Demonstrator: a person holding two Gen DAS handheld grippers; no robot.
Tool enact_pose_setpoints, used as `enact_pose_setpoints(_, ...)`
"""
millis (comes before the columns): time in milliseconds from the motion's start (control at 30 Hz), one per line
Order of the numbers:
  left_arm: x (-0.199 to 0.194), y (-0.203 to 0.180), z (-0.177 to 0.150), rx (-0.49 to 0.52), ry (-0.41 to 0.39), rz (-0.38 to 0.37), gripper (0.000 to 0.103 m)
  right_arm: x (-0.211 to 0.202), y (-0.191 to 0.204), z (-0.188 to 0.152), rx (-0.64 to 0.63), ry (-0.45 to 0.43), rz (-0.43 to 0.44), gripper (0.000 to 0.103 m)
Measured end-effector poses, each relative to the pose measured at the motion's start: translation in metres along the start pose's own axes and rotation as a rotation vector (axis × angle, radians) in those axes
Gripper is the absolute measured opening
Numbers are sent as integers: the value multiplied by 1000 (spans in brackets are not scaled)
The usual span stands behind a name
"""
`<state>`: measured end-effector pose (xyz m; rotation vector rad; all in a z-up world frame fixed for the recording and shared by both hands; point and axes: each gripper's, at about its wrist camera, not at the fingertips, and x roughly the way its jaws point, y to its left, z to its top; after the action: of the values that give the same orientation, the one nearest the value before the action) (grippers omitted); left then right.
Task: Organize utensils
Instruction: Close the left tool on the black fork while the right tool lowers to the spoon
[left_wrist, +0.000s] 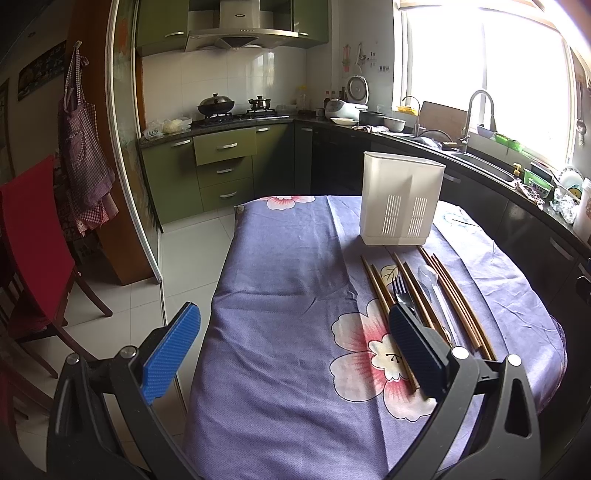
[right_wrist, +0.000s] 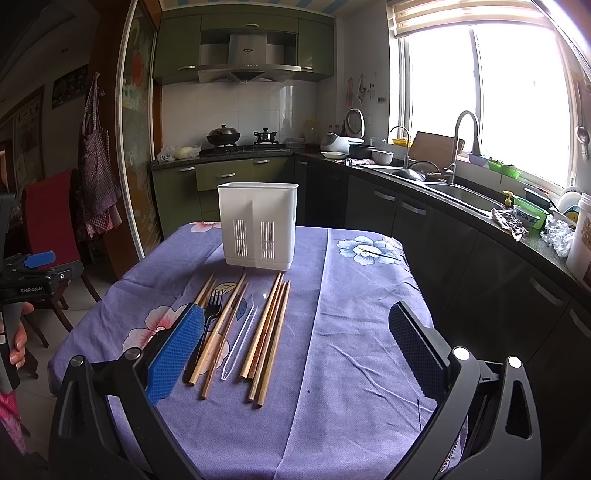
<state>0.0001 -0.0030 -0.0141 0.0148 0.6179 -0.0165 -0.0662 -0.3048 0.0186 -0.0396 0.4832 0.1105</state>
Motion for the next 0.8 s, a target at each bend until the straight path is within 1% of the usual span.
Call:
enact_pose_setpoints(200, 3, 1, -1, -4, 12, -4, 97, 5, -2, 1, 0, 15, 3, 99)
enact_pose_setpoints(267, 7, 2, 0, -6, 26, -14, 97, 12, -2, 4, -7, 33, 20, 99)
enact_pose_setpoints(400, 21, -1, 9, -17, 83, -36, 97, 40, -11, 16, 3, 110, 69, 99)
enact_pose_setpoints(500, 35, -8, 18, -17, 135, -35, 97, 71, -17, 24, 19, 203, 71, 99)
enact_pose_setpoints(567, 47, -16, 24, -4, 172, -43, 97, 91, -20, 27, 33, 260, 95, 99)
enact_pose_setpoints(600, 56, -20, 27, -8, 199, -55, 97, 101, -21, 29, 37, 288, 106, 99)
enact_pose_setpoints(633, 65, -24, 30, -17, 230, -83, 97, 111, -21, 31, 39, 315, 115, 99)
enact_pose_setpoints(667, 75, -28, 32, -31, 268, -120, 97, 120, -21, 32, 39, 340, 123, 99)
enact_pose_setpoints(733, 99, -37, 34, -72, 368, -189, 97, 137, -22, 33, 45, 393, 120, 99)
enact_pose_setpoints(800, 117, -51, 34, -81, 439, -259, 97, 151, -22, 32, 47, 427, 112, 99)
